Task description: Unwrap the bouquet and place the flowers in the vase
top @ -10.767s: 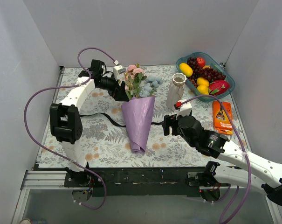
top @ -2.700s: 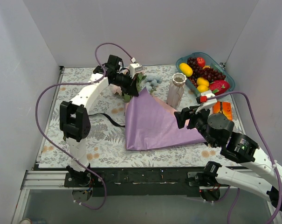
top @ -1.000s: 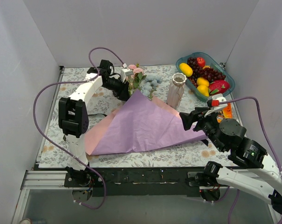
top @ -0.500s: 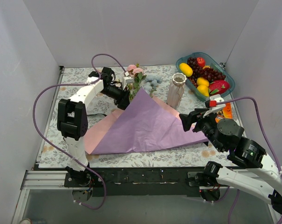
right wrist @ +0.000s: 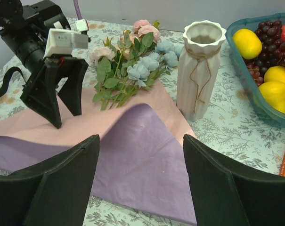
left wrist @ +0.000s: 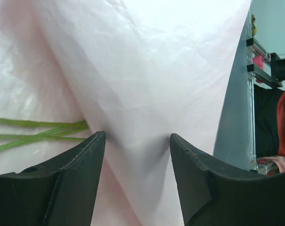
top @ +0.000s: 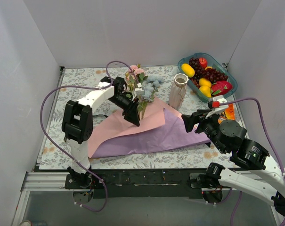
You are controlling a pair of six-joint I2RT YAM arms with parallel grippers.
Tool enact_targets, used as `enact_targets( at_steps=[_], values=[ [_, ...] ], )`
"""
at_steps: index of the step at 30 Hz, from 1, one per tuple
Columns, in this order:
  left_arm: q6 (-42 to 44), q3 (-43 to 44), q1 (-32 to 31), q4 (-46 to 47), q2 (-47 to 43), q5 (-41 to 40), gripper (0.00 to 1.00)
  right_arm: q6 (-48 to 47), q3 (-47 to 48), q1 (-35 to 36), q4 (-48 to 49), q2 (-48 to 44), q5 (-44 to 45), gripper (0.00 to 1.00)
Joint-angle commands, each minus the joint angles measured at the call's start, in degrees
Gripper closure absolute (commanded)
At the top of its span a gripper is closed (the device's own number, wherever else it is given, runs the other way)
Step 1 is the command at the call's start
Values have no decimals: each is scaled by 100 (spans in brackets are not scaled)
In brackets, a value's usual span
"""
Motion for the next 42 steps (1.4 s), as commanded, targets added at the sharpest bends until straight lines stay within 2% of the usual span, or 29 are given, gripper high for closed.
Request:
enact_targets(
  at_steps=[1, 6, 10, 12, 13, 14, 17, 19, 22, 26, 29, 35, 42],
  values=[
    [335, -97, -265, -189, -526, 311, 43, -36, 174, 28, 9, -50, 180, 21],
    [432, -53, -432, -374, -728, 452, 43, -97, 236, 28, 26, 46, 233, 21],
    [432, -351, -406, -138, -746, 94, 44, -115, 245, 28, 70, 134, 215, 21],
    [179, -858, -362, 546, -772, -231, 44, -133, 245, 27, 105, 161, 215, 21],
    [-101, -1036, -345, 975, -781, -799, 45, -141, 245, 19, 114, 178, 215, 21],
    [-556, -1194, -301, 1719, -790, -1039, 45, -141, 253, 27, 105, 187, 215, 21],
    [-912, -1380, -248, 2497, -807, -1542, 46, -133, 254, 28, 105, 187, 163, 21],
    [-1211, -1319, -248, 2658, -851, -1543, 46, -115, 227, 28, 88, 161, 162, 21],
    [-643, -908, -283, 1931, -677, -973, 46, -106, 175, 28, 88, 143, 189, 21],
    [342, -424, -449, 167, -220, -506, 48, -115, 157, 28, 132, 143, 215, 21],
    [766, -492, -607, -346, -174, -383, 48, -133, 166, 28, 158, 187, 224, 21],
    [907, -695, -714, -541, -385, -172, 50, -150, 131, 28, 149, 249, 242, 21],
    [942, -405, -722, -559, -1237, -189, 52, -176, 43, 28, 211, 275, 329, 21]
  ],
)
